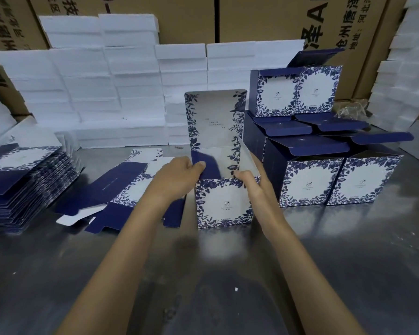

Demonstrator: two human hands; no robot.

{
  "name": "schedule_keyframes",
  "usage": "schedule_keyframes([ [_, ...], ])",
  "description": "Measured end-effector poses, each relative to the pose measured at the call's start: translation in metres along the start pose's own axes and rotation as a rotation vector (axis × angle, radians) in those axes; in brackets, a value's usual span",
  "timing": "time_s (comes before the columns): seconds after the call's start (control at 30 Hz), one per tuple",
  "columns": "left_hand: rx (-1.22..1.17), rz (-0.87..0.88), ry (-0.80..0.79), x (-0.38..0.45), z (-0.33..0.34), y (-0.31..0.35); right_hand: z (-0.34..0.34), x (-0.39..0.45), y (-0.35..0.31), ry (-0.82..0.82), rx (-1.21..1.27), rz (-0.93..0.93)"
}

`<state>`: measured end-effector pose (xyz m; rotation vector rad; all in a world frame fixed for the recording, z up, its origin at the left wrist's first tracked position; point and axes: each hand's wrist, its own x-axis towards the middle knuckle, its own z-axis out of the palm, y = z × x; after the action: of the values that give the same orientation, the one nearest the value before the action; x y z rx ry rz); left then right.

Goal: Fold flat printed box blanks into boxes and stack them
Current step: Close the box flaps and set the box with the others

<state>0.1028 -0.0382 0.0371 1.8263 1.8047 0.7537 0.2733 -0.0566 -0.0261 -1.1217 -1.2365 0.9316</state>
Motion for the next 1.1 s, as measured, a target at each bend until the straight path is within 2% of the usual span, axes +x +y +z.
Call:
schedule_keyframes([
  [0.13, 0.21, 0.088, 0.009, 0.001, 0.0, 0.003, 0.0, -0.003, 0.0, 0.011, -0.066, 0.002],
  [0.3, 0.161, -0.025, -0.227, 0.019, -0.024, 0.011, -0.001, -0.004, -0.001, -0.015, -0.064, 0.025],
  [0.37, 0.141, -0.033, -0.191, 0.022, -0.021, 0.01, 0.0, -0.005, -0.002, -0.014, -0.057, 0.024],
  [0.5, 0.11, 0.06, -0.021, 0.019, -0.001, 0.002, 0.0, -0.005, -0.003, -0.018, -0.046, 0.019],
  [0.63, 0.086, 0.028, -0.157, 0.03, -0.016, 0.003, -0.001, -0.004, -0.002, -0.027, -0.024, -0.005],
  [0.73, 0.183, 0.003, -0.215, 0.038, -0.02, 0.007, -0.002, -0.003, -0.002, -0.054, 0.002, -0.032],
  [0.83, 0.13, 0.059, -0.147, 0.042, -0.008, 0.003, -0.004, -0.002, -0.001, -0.081, 0.015, -0.051],
  [1.0, 0.051, 0.023, -0.117, 0.047, -0.011, -0.004, -0.005, -0.001, 0.0, -0.104, 0.029, -0.053],
  [1.03, 0.017, 0.021, -0.064, 0.046, -0.009, -0.005, -0.005, -0.001, 0.0, -0.107, 0.031, -0.053],
  [1.1, -0.168, 0.055, 0.141, 0.044, 0.001, -0.01, -0.006, 0.0, 0.001, -0.116, 0.032, -0.047],
])
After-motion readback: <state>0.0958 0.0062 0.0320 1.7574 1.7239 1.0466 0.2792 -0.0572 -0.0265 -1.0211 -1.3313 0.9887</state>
